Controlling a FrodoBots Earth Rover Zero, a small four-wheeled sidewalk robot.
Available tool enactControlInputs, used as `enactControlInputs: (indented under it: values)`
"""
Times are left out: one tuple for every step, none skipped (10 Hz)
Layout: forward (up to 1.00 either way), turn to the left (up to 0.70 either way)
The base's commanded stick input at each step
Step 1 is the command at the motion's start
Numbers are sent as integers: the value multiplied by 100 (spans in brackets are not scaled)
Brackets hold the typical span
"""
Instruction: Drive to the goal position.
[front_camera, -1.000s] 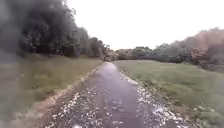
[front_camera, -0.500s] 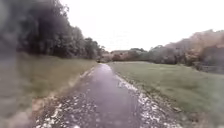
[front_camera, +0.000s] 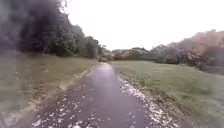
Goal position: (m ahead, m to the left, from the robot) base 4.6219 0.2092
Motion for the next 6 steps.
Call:
enactControlInputs:
  values:
    - [98, 2]
    - [98, 5]
    - [98, 21]
    - [98, 22]
    - [98, 0]
    - [98, 0]
